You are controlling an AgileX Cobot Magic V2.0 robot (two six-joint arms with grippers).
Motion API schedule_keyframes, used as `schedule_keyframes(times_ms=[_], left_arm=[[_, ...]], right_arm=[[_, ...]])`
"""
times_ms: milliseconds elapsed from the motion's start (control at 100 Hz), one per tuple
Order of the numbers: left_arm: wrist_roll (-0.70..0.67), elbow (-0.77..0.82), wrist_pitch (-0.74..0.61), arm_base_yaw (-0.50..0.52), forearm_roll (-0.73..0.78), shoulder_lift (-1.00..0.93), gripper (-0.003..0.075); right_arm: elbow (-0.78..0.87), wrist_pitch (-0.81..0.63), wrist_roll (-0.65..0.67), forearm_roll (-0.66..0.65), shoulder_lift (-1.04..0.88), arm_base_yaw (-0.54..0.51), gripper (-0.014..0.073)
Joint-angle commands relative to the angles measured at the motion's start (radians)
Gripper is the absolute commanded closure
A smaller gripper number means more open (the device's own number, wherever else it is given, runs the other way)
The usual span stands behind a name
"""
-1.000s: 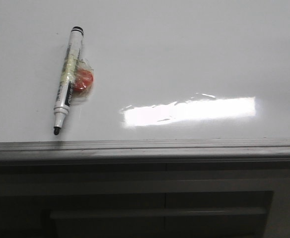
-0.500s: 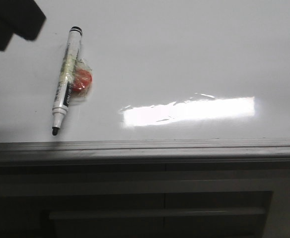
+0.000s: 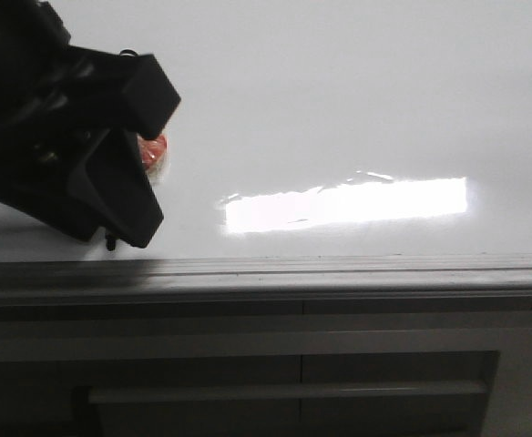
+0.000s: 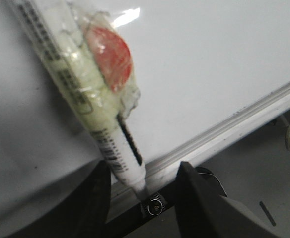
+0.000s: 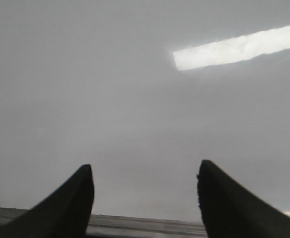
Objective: Write number 0 on whiteboard
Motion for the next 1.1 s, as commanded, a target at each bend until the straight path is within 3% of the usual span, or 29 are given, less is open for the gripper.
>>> schedule_keyframes(times_ms=[0, 150, 390, 480, 630, 700, 910, 1090], left_arm=[[-0.011, -0.035, -0.054, -0.008, 0.027, -0.009, 0.0529], [-0.011, -0.035, -0.063, -0.008, 0.101, -0.006, 0.0741], [0.007, -0.035, -0.073, -0.031, 0.131, -0.032, 0.074], [0.143, -0.035, -0.084, -0.104, 0.131, -0.083, 0.074], [0.431, -0.035, -0.064, -0.292, 0.165, -0.184, 0.074], [0.514, -0.035, -0.029, -0.374, 0.23, -0.218, 0.074], [0.583, -0.035, 0.093, -0.546, 0.413, -0.26, 0.0739], [0.583, -0.035, 0.097, -0.597, 0.45, -0.26, 0.074]], right_arm=[[-0.031, -0.069, -0.008, 0.0, 0.016, -0.006, 0.0202], [-0.031, -0.069, -0.008, 0.0, 0.016, -0.006, 0.0202], [-0.033, -0.06, -0.015, 0.01, 0.016, -0.004, 0.0202], [-0.056, -0.015, -0.182, 0.086, 0.016, 0.028, 0.0202], [-0.114, 0.092, -0.699, 0.351, 0.025, 0.134, 0.0202], [-0.141, 0.144, -0.836, 0.424, 0.046, 0.191, 0.02], [-0.218, 0.225, -0.88, 0.442, 0.16, 0.32, 0.0156], [-0.279, 0.228, -0.899, 0.444, 0.29, 0.404, 0.0157]])
